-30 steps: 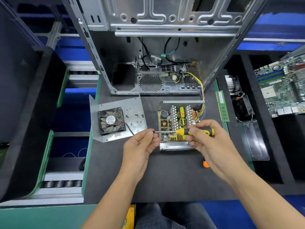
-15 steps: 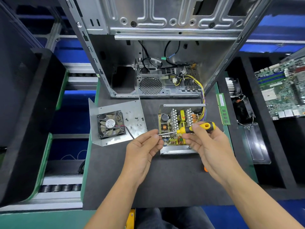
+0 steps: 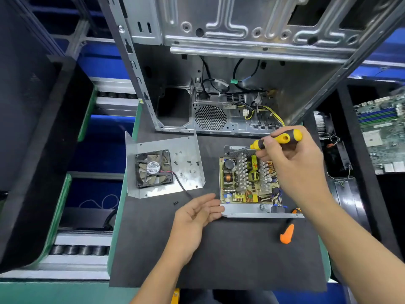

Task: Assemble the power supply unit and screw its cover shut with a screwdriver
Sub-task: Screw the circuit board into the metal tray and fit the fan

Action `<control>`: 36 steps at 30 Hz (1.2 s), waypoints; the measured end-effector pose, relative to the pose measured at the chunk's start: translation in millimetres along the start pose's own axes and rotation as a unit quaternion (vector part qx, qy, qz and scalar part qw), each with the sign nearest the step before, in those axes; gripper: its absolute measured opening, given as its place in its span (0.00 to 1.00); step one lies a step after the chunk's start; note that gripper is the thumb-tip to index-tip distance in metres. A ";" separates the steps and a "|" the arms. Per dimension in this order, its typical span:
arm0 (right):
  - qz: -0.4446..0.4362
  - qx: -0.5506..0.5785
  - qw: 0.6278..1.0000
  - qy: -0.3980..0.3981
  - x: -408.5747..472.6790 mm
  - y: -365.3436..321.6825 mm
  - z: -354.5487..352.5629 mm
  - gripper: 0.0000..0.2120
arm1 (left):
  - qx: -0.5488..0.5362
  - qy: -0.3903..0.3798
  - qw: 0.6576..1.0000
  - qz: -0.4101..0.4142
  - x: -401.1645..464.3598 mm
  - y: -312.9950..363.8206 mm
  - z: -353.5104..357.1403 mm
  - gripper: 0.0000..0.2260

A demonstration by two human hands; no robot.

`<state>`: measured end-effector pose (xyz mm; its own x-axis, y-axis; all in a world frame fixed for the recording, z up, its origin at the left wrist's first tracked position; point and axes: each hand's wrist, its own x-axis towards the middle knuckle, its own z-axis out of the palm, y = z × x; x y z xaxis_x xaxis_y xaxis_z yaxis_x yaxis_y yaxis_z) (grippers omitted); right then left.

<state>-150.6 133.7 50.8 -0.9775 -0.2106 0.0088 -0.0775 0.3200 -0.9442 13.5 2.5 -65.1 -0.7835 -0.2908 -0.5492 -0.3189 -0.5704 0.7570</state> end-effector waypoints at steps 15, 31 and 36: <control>-0.027 -0.138 0.984 -0.105 14.6 5.0 23.4 0.06 | -0.036 0.003 0.999 -0.007 4.6 -3.9 -2.6 0.10; -0.107 -0.244 0.955 -0.129 11.6 1.9 32.6 0.06 | -0.035 -0.002 0.999 -0.005 3.9 -3.1 -1.0 0.11; -0.111 -0.264 0.948 -0.136 11.7 0.6 35.3 0.07 | -0.031 -0.006 0.999 -0.004 2.8 0.3 -0.7 0.11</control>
<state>-155.2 98.7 38.8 -0.8441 -0.5350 0.0350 -0.4331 0.6420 -0.6326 11.5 1.0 -66.7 -0.7871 -0.2777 -0.5507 -0.2917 -0.6191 0.7291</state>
